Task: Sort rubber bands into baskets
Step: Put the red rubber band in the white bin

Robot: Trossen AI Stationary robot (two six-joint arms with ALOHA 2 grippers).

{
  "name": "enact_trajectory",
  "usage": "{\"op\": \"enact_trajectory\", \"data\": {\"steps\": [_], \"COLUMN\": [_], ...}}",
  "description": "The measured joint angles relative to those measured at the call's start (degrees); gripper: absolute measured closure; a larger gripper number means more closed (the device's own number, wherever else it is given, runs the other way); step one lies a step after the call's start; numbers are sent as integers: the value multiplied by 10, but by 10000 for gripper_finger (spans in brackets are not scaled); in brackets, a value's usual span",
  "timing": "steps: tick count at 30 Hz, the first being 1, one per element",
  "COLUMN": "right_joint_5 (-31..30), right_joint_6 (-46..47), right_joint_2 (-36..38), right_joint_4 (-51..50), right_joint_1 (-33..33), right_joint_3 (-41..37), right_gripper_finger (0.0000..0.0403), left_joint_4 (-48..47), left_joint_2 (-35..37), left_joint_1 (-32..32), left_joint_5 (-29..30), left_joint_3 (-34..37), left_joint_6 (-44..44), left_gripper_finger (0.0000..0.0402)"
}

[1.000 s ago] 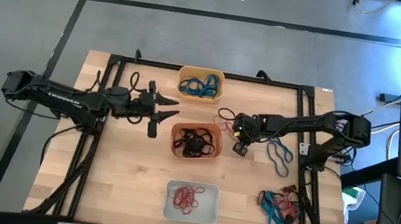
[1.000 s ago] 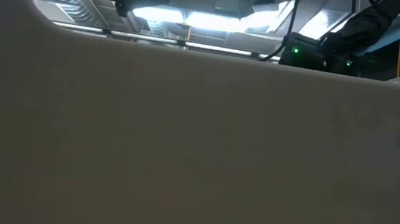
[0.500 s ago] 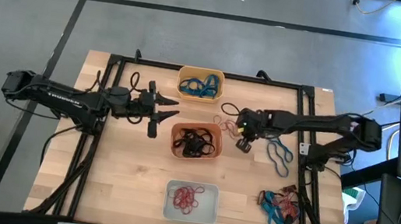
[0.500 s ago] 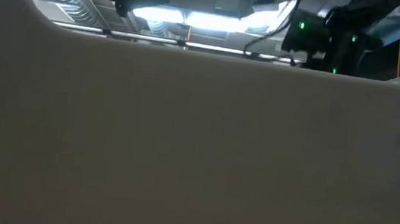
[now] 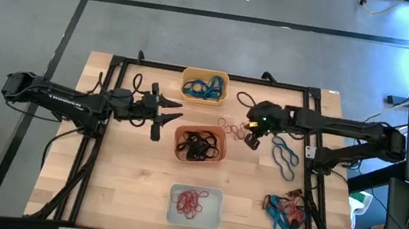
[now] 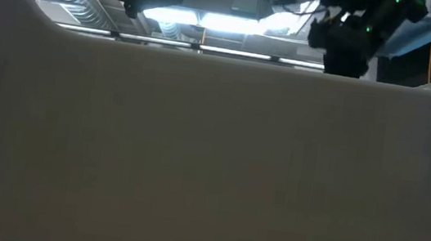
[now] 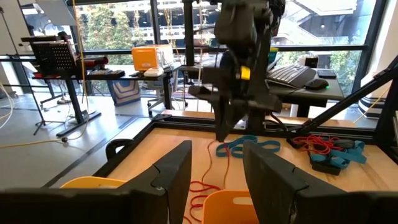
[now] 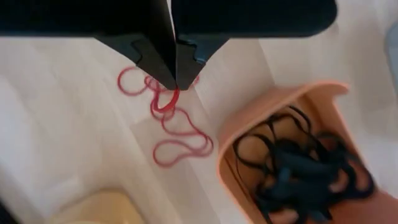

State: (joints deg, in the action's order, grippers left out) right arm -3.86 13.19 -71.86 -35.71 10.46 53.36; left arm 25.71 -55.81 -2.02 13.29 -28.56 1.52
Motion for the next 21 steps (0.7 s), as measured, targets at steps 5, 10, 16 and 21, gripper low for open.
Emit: {"op": "enact_trajectory", "data": {"steps": [5, 10, 16, 21], "right_joint_5": [5, 31, 34, 34], "right_joint_6": [0, 0, 0, 2], "right_joint_2": [27, 39, 42, 42], "right_joint_4": [1, 17, 35, 74], "right_joint_1": [0, -11, -66, -128], "right_joint_3": [19, 36, 62, 81], "right_gripper_finger": [400, 400, 400, 400], "left_joint_4": [0, 0, 0, 0], "left_joint_2": [0, 0, 0, 0], "left_joint_1": [0, 0, 0, 0], "left_joint_5": [0, 0, 0, 0], "left_joint_3": [0, 0, 0, 0], "left_joint_6": [0, 0, 0, 0], "left_gripper_finger": [260, 260, 260, 260]}}
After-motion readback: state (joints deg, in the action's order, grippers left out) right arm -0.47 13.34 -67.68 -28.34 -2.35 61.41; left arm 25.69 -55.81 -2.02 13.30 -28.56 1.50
